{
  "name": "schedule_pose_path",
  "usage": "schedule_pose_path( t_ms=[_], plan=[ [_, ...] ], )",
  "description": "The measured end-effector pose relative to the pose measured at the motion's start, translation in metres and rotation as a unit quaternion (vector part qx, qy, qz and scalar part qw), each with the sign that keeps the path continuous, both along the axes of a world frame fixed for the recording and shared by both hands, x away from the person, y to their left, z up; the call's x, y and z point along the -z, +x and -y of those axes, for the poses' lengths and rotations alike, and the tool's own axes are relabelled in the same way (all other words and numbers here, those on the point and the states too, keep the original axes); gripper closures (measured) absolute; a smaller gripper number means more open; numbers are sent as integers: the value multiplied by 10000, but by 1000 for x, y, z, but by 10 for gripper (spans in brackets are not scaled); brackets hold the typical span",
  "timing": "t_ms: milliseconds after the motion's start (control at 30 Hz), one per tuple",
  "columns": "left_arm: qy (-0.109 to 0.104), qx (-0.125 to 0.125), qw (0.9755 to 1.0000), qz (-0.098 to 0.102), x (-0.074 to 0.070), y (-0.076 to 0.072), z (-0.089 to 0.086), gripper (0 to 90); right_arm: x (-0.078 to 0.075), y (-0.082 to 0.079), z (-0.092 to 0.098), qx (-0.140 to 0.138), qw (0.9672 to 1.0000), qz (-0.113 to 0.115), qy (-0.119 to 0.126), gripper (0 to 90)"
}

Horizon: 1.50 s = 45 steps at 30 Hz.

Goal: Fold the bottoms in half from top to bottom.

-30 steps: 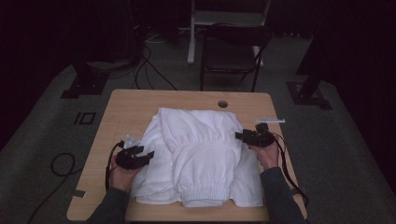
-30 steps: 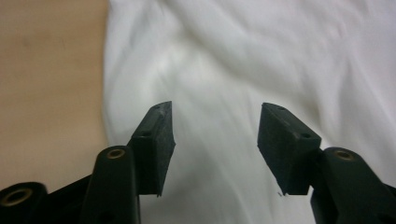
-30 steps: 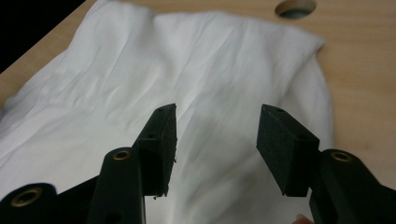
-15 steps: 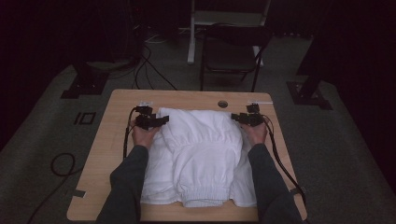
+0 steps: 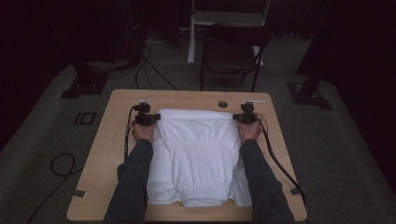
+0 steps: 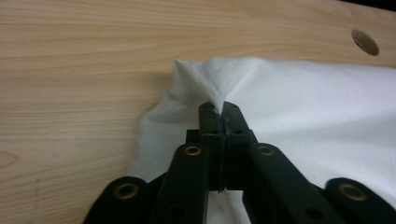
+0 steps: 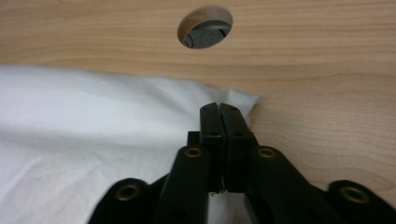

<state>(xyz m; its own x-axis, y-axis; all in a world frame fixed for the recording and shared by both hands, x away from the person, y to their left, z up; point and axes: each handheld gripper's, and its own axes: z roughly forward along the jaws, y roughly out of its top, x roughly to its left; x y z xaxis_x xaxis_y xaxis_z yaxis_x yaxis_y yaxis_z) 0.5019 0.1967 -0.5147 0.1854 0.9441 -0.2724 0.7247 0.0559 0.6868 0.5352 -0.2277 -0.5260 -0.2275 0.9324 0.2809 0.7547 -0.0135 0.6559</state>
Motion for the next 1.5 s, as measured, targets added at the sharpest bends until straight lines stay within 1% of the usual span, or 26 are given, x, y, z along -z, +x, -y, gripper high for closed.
schedule_pose_path(
  t_ms=[67, 167, 233, 367, 500, 567, 600, 633, 667, 700, 767, 800, 833, 867, 967, 1000, 1033, 1067, 1100, 1133, 1233, 1333, 1367, 1433, 1467, 1500],
  plan=[
    [-106, -125, 9998, 94, -1, 0, 0, 652, -4, 1, 0, 12, 9999, 63, -102, 700],
    [-181, -251, 9993, 196, -1, 2, 0, 347, -8, 4, 6, 44, 9996, 211, 208, 479],
    [-175, -318, 9992, 156, 3, 5, 0, 278, -6, 6, 7, 57, 9991, 195, 379, 348],
    [-112, -331, 9994, -87, 15, 11, -1, 236, 5, 11, 5, 83, 9994, -11, 340, 279],
    [-133, -175, 9993, -302, 26, 15, -1, 236, 14, 14, 1, 2, 9994, -121, 313, 260],
    [-80, -141, 9996, -233, 27, 15, 0, 235, 15, 14, -1, -22, 9995, -136, 299, 261],
    [-52, -107, 9997, -232, 27, 16, 1, 236, 15, 14, -5, -61, 9997, -117, 182, 274],
    [-160, -65, 9995, -282, 26, 16, 2, 244, 14, 14, -11, -188, 9997, -121, 44, 336],
    [-160, -65, 9995, -282, 26, 16, 2, 277, 14, 14, -11, -188, 9997, -121, 44, 336],
    [-201, -46, 9993, -320, 26, 16, 3, 368, 12, 13, -16, -187, 9996, -177, -119, 438],
    [-467, 133, 9973, -556, 27, 15, 5, 602, 12, 13, -21, -282, 9992, -284, -85, 649],
    [-467, 133, 9973, -556, 27, 15, 5, 697, 12, 13, -21, -282, 9992, -284, -85, 649],
    [-502, 196, 9965, -638, 28, 15, 6, 778, 10, 14, -22, -339, 9985, -422, -14, 794],
    [-562, 201, 9962, -642, 27, 14, 6, 833, 9, 13, -22, -352, 9985, -415, -9, 814],
    [-907, 172, 9946, -465, 17, 12, 0, 853, 1, 11, -15, -417, 9989, -204, 48, 825],
    [-1183, 213, 9925, -231, 8, 11, -6, 853, -2, 11, -11, -399, 9990, -109, 192, 826],
    [-1344, 224, 9906, -142, 4, 10, -10, 854, -6, 10, -6, -391, 9984, -19, 405, 826],
    [-1344, 224, 9906, -142, 4, 10, -10, 853, -6, 10, -6, -391, 9984, -19, 405, 826],
    [-1407, 237, 9897, -71, 0, 8, -12, 853, -18, 9, 2, -512, 9965, 242, 618, 826],
    [-1581, 307, 9869, 91, -7, 5, -15, 853, -25, 8, 4, -584, 9952, 371, 687, 826],
    [-1865, 440, 9811, 289, -17, 0, -20, 853, -45, 2, 11, -768, 9904, 720, 900, 825],
    [-1846, 632, 9800, 393, -26, -6, -21, 852, -55, -5, 14, -902, 9883, 860, 878, 825],
    [-1858, 749, 9786, 478, -31, -11, -22, 852, -59, -9, 15, -988, 9874, 928, 823, 825],
    [-1747, 973, 9779, 603, -41, -20, -24, 852, -66, -21, 19, -1133, 9838, 1109, 835, 825],
    [-1681, 1181, 9759, 731, -52, -31, -24, 853, -71, -34, 24, -1233, 9802, 1250, 914, 825],
    [-1681, 1181, 9759, 731, -52, -31, -24, 853, -71, -34, 24, -1233, 9802, 1250, 914, 825]
  ],
)
